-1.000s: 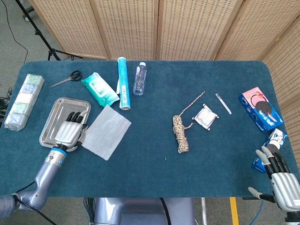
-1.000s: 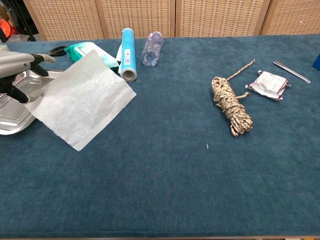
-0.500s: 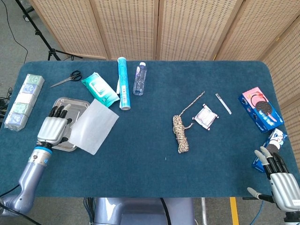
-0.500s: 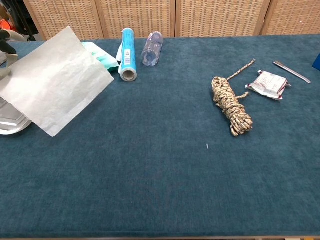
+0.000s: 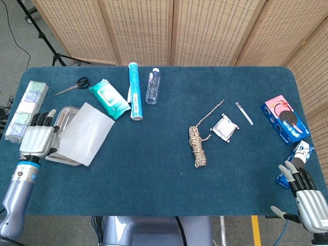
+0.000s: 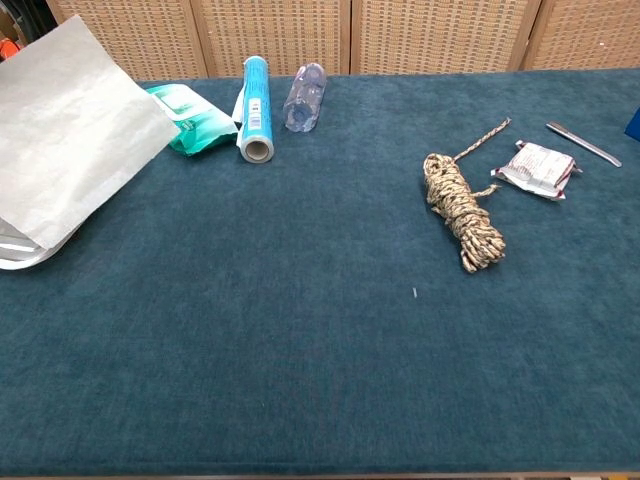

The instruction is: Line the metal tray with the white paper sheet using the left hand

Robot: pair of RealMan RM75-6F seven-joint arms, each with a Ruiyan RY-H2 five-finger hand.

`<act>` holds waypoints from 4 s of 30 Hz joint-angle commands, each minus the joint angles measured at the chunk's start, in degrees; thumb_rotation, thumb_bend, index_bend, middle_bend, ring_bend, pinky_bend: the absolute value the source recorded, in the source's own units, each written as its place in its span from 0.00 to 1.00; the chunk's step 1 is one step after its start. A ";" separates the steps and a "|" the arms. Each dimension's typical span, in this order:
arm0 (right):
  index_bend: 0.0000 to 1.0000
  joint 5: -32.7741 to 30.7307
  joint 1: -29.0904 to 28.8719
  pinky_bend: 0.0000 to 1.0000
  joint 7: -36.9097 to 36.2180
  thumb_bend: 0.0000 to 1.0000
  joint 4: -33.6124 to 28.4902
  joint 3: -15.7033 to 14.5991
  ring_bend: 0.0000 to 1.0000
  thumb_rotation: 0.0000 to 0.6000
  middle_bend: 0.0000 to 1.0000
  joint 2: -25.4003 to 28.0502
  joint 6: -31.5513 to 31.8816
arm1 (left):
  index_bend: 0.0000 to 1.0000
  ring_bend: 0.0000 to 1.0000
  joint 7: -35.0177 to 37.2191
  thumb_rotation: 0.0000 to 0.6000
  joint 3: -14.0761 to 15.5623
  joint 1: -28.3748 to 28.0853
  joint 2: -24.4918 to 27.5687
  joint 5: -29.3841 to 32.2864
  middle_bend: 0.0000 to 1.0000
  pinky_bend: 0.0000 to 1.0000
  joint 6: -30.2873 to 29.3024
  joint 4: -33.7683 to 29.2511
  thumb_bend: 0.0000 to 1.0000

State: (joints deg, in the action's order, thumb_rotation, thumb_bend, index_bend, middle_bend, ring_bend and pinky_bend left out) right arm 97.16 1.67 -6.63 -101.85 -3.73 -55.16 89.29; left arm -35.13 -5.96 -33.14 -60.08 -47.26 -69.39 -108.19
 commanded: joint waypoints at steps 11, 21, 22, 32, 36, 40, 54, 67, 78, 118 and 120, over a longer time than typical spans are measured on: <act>0.00 0.10 -0.04 0.00 0.46 0.00 -0.13 -0.06 0.00 1.00 0.00 -0.11 -0.14 | 0.76 0.00 1.14 0.95 1.72 2.30 1.01 2.94 0.00 0.00 0.78 2.83 0.56; 0.00 0.15 -0.09 0.00 0.74 0.00 -0.10 -0.09 0.00 1.00 0.00 -0.19 -0.24 | 0.77 0.00 2.69 0.95 2.13 3.39 -2.15 4.15 0.00 0.00 1.82 8.37 0.56; 0.00 0.09 -0.12 0.00 0.80 0.00 -0.08 -0.07 0.00 1.00 0.00 -0.22 -0.32 | 0.77 0.00 2.70 0.95 2.17 3.45 -2.47 4.40 0.00 0.00 1.98 8.91 0.56; 0.00 -0.05 -0.32 0.00 1.59 0.00 -0.21 -0.03 0.00 1.00 0.00 -0.51 -0.78 | 0.77 0.00 3.26 0.95 2.04 4.12 -5.36 6.18 0.00 0.00 2.88 14.00 0.56; 0.00 -0.07 -0.35 0.00 1.82 0.00 -0.21 -0.04 0.00 1.00 0.00 -0.61 -0.88 | 0.77 0.00 3.61 0.95 1.66 4.30 -6.23 6.83 0.00 0.00 3.03 15.36 0.56; 0.00 -0.12 -0.41 0.00 1.97 0.00 -0.23 -0.04 0.00 1.00 0.00 -0.66 -1.01 | 0.77 0.00 3.69 0.95 1.43 4.39 -6.99 7.02 0.00 0.00 3.07 16.70 0.56; 0.00 -0.50 -0.60 0.00 2.48 0.00 -0.30 0.06 0.00 1.00 0.00 -0.83 -1.42 | 0.77 0.00 6.80 0.95 0.26 4.35 -12.91 3.50 0.00 0.00 4.10 24.45 0.56; 0.00 -0.81 -0.82 0.00 2.53 0.00 -0.34 0.10 0.00 1.00 0.00 -0.86 -1.87 | 0.77 0.00 7.25 0.95 -0.78 4.41 -14.56 0.98 0.00 0.00 4.74 28.33 0.56; 0.00 -1.07 -0.88 0.00 2.82 0.00 -0.44 0.16 0.00 1.00 0.00 -0.93 -2.02 | 0.77 0.00 5.41 0.95 -1.54 4.57 -16.68 4.17 0.00 0.00 6.32 30.94 0.56; 0.00 -0.79 -0.63 0.00 2.17 0.00 -0.03 0.35 0.00 1.00 0.00 -1.11 -0.97 | 0.45 0.00 5.37 0.91 -1.77 4.41 -15.60 2.96 0.00 0.00 9.58 31.42 0.07; 0.00 -0.74 -0.61 0.00 2.15 0.00 -0.01 0.34 0.00 1.00 0.00 -1.11 -0.92 | 0.45 0.00 5.27 0.91 -1.81 4.39 -15.47 2.90 0.00 0.00 9.51 31.32 0.07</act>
State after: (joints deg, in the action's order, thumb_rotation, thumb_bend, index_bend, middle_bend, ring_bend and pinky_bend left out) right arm 96.41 1.06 -4.48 -101.86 -3.38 -56.26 88.37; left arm -29.84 -7.77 -28.74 -75.58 -44.34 -59.86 -76.86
